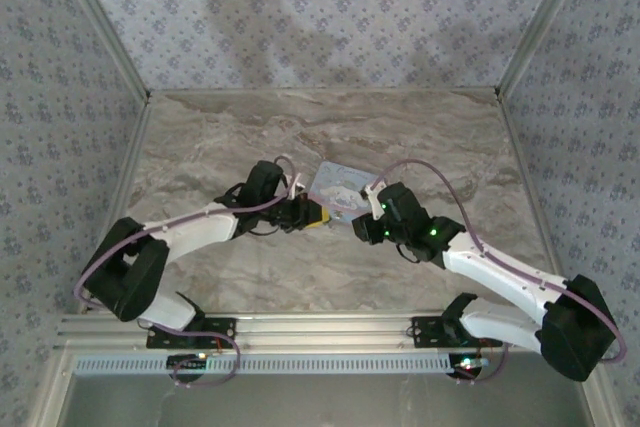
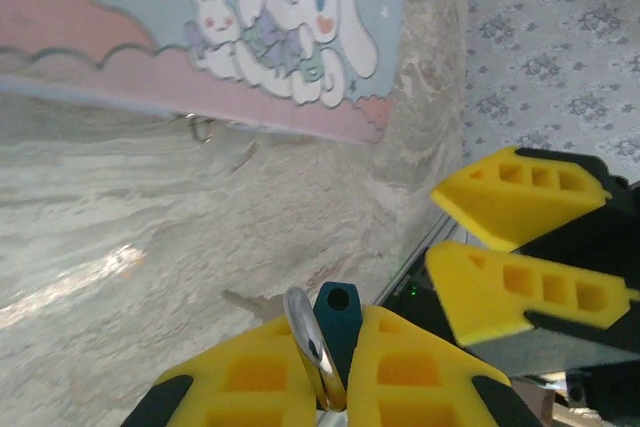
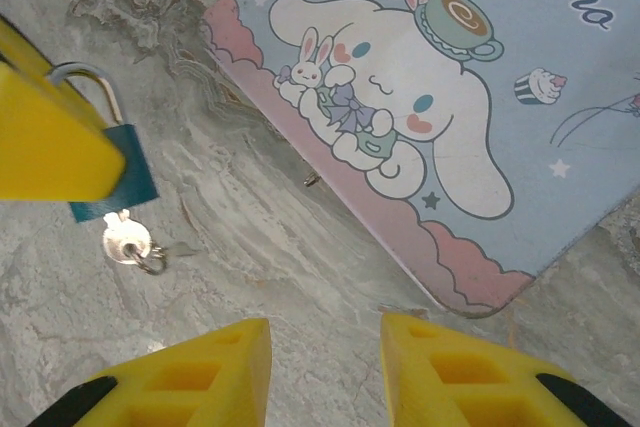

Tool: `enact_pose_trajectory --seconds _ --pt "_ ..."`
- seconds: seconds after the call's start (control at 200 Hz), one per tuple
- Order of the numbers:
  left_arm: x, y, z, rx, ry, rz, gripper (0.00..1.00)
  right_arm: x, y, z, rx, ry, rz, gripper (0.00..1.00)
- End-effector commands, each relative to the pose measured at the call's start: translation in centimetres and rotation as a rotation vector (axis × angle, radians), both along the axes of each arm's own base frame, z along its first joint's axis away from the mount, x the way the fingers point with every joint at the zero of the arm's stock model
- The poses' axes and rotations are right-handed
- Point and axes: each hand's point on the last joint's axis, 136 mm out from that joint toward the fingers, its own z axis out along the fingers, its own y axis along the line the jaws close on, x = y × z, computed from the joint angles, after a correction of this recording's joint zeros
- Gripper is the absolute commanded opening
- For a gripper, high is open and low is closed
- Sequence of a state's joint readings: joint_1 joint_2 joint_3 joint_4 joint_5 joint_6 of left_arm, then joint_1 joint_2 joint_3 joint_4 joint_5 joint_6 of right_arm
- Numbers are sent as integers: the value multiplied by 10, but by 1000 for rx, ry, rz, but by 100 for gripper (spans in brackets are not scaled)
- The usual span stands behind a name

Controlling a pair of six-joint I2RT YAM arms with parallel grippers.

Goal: Unlock the padlock with the key

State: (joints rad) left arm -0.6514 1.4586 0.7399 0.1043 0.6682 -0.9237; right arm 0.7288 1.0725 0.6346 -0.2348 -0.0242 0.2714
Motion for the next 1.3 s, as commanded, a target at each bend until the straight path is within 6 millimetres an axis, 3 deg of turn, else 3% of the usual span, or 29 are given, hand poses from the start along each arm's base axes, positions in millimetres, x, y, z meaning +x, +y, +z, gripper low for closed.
enact_pose_trajectory --seconds 0.0,0.375,0.605,0.894,1.079,1.294 --pt "-4 15 -6 39 -40 6 1 1 -3 2 17 -12 -33 36" --pt "-11 54 -20 122 -51 91 4 -4 -1 -3 26 -8 -36 36" --pt "2 89 -41 205 -1 214 11 -5 1 -4 33 -12 -39 36" --pt "14 110 -70 254 125 270 11 -5 0 -5 33 -17 -50 36" --pt "19 115 -81 251 185 287 16 -5 -1 -5 31 -21 -59 36" --pt "19 123 -84 275 208 311 36 -3 -2 -2 29 -29 -64 36"
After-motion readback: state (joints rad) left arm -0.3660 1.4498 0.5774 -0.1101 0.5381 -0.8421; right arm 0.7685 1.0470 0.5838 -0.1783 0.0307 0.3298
